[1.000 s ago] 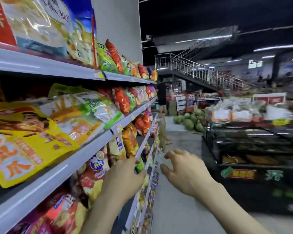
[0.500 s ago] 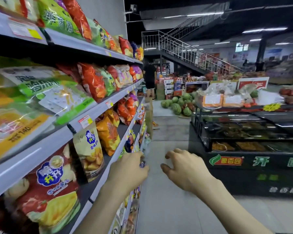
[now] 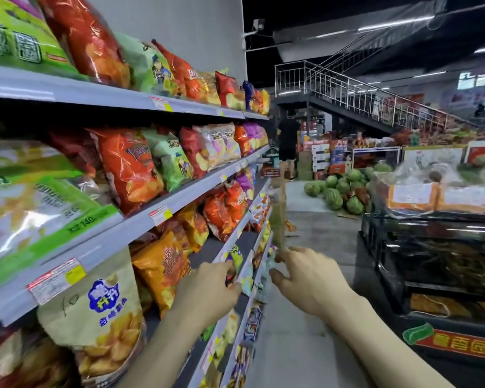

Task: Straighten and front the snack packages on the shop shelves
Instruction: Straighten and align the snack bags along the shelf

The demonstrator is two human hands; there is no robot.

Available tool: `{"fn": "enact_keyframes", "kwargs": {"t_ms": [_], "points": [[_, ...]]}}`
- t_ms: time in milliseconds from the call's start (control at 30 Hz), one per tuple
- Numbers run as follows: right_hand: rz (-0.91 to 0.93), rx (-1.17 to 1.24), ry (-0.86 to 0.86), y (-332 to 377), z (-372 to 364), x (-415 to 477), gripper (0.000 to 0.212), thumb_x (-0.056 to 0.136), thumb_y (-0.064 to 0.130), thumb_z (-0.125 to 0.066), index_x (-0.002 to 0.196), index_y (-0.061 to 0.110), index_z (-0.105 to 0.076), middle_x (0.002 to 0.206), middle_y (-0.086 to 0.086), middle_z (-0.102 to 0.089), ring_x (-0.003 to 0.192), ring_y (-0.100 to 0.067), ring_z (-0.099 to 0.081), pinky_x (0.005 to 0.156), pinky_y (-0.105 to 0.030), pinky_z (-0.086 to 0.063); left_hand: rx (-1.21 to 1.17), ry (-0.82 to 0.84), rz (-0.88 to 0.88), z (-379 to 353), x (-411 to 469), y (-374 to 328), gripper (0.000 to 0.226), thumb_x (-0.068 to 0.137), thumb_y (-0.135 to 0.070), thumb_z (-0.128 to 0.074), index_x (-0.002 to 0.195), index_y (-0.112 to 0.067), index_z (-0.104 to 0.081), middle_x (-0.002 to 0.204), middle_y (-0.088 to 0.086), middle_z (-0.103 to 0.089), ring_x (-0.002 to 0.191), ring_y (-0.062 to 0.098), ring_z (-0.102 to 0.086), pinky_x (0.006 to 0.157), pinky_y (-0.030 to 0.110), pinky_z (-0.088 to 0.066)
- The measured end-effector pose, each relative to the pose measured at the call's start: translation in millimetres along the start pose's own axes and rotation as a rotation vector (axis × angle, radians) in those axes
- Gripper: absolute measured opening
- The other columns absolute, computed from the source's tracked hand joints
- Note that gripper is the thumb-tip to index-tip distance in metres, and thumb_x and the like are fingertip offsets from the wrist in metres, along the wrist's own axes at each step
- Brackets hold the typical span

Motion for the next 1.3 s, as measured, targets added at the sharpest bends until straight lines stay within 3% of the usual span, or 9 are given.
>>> {"fn": "enact_keyframes", "kwargs": {"t_ms": [167,300,400,533,667,833,1000,1167,1300], "points": [[0.046,-0.041,-0.104,-19,-15,86,0.03,0.1,0.049,-0.047,0.106,0.021,-0.057,0.114,0.0,-0.065,0.11,-0.031,-0.063,0.075,-0.037,-0.034,0.091,-0.079,0.066,-2,78,-6,0.037,0.101,-0.052,-0.052,0.128,-0.029,-0.065,0.119,0.002,-0.069,0.111,0.029,-0.067,0.082,0.035,-0.051],[0.1,-0.029,-0.122,-25,-29,159,0.029,0.097,0.044,-0.048,0.107,0.019,-0.059,0.109,-0.003,-0.065,0.109,-0.033,-0.062,0.078,-0.038,-0.039,0.102,-0.107,0.095,5,144,-3,0.038,0.098,-0.055,-0.054,0.125,-0.031,-0.064,0.106,-0.004,-0.068,0.107,0.028,-0.068,0.08,0.035,-0.051],[0.17,-0.005,-0.111,-28,-32,220,0.027,0.099,0.042,-0.047,0.106,0.018,-0.056,0.109,-0.005,-0.064,0.106,-0.035,-0.063,0.075,-0.038,-0.035,0.124,-0.128,0.122,17,193,1,0.038,0.099,-0.057,-0.053,0.129,-0.034,-0.062,0.121,-0.003,-0.067,0.116,0.027,-0.065,0.078,0.035,-0.043],[0.229,0.033,-0.187,-32,-33,292,0.036,0.099,0.049,-0.047,0.118,0.021,-0.061,0.114,-0.003,-0.067,0.106,-0.033,-0.065,0.078,-0.039,-0.043,0.161,-0.194,0.177,30,255,16,0.039,0.098,-0.059,-0.051,0.121,-0.032,-0.065,0.118,-0.002,-0.069,0.113,0.026,-0.065,0.082,0.037,-0.052],[0.324,0.083,-0.222,-28,-42,345,0.033,0.1,0.049,-0.045,0.107,0.02,-0.059,0.103,-0.001,-0.063,0.094,-0.032,-0.062,0.07,-0.037,-0.038,0.179,-0.198,0.24,32,300,23,0.039,0.096,-0.059,-0.051,0.126,-0.035,-0.062,0.127,-0.002,-0.065,0.12,0.027,-0.062,0.078,0.037,-0.043],[0.51,0.172,-0.271,-24,-40,408,0.034,0.099,0.052,-0.044,0.112,0.025,-0.06,0.112,0.002,-0.065,0.105,-0.028,-0.063,0.068,-0.037,-0.034,0.219,-0.269,0.352,50,343,29,0.05,0.095,-0.064,-0.049,0.14,-0.041,-0.056,0.131,-0.003,-0.065,0.126,0.027,-0.06,0.093,0.042,-0.049],[0.722,0.279,-0.322,-21,-16,457,0.038,0.1,0.053,-0.044,0.121,0.028,-0.062,0.115,0.004,-0.066,0.105,-0.025,-0.065,0.074,-0.036,-0.041,0.341,-0.395,0.452,85,356,17,0.039,0.092,-0.061,-0.048,0.121,-0.04,-0.062,0.101,-0.01,-0.069,0.099,0.021,-0.067,0.08,0.038,-0.057],[0.884,0.401,-0.468,-10,32,491,0.038,0.098,0.058,-0.039,0.112,0.029,-0.06,0.109,0.005,-0.065,0.102,-0.027,-0.066,0.077,-0.036,-0.048,0.538,-0.574,0.562,146,343,-14,0.044,0.093,-0.067,-0.049,0.13,-0.045,-0.055,0.112,-0.012,-0.071,0.11,0.023,-0.066,0.087,0.039,-0.055],[1.003,0.552,-0.528,13,73,496,0.033,0.099,0.056,-0.042,0.108,0.029,-0.059,0.105,0.007,-0.064,0.104,-0.023,-0.063,0.074,-0.036,-0.046,0.568,-0.697,0.634,198,313,-35,0.044,0.088,-0.069,-0.05,0.123,-0.045,-0.063,0.096,-0.021,-0.072,0.098,0.011,-0.068,0.084,0.038,-0.059]]}}
Point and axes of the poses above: each hand's wrist, its own x-axis towards the middle knuckle, its own z-axis out of the back of the hand, y = z × x, the point moved 5 cm from there along x, towards the middle knuckle
